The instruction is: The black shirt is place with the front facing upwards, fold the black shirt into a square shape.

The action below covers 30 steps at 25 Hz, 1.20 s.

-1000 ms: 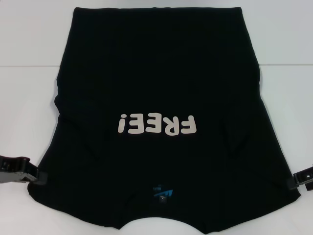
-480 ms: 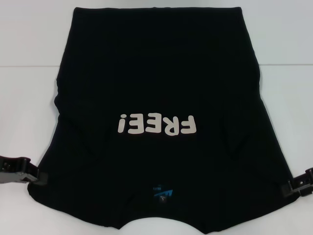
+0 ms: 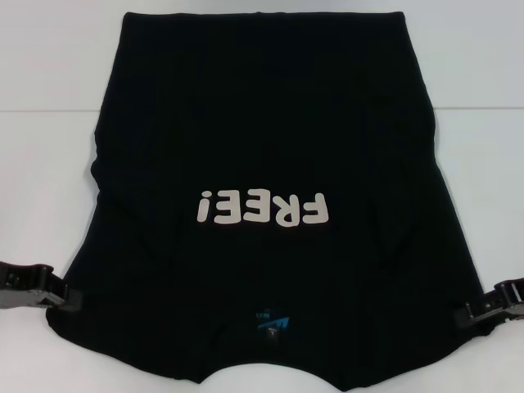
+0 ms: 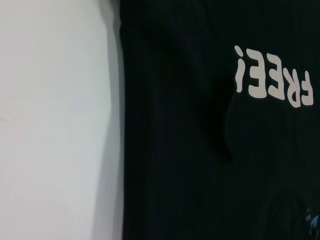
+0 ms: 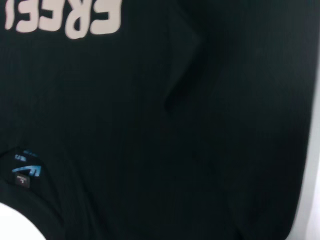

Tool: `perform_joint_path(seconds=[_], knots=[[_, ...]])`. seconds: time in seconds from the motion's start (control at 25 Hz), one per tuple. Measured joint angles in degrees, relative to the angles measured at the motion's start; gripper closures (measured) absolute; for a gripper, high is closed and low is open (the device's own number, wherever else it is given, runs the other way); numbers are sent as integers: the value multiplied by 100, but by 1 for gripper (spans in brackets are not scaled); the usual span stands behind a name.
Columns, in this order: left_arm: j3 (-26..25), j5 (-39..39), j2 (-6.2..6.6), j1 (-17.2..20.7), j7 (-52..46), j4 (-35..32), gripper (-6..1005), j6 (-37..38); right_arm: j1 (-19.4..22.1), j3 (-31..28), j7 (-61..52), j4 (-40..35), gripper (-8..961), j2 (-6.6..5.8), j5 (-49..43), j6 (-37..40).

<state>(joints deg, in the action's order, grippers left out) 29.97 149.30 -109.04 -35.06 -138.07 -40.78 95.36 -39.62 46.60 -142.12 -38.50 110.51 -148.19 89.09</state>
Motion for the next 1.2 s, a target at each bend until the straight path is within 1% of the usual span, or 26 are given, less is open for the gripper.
perform_joint_path(seconds=[0.16,0.4,0.52,0.68,0.88,0.96,1.12,1.2], knots=[[0,7,9,-5,0,0,967,7,-45,53,18,13,245,57,0,-16],[1,14,15,-15,0,-1,967,10,-125,68,30,64,254,75,0,-32],[0,8,15,-16,1,-1,967,25,-177,87,90,64,259,116,0,-43],[0,0,14,-18,14,-3,967,74,-233,275,139,35,265,185,1,-136],[-25,0,15,-18,72,4,967,109,-261,379,139,19,497,207,1,-174],[-21,0,15,-18,75,7,967,109,-269,380,140,9,569,204,1,-174],[-2,0,17,-18,85,13,967,133,-310,384,153,1,714,166,1,-129],[-4,0,41,-43,132,48,967,232,-330,400,222,-4,774,121,1,-35]])
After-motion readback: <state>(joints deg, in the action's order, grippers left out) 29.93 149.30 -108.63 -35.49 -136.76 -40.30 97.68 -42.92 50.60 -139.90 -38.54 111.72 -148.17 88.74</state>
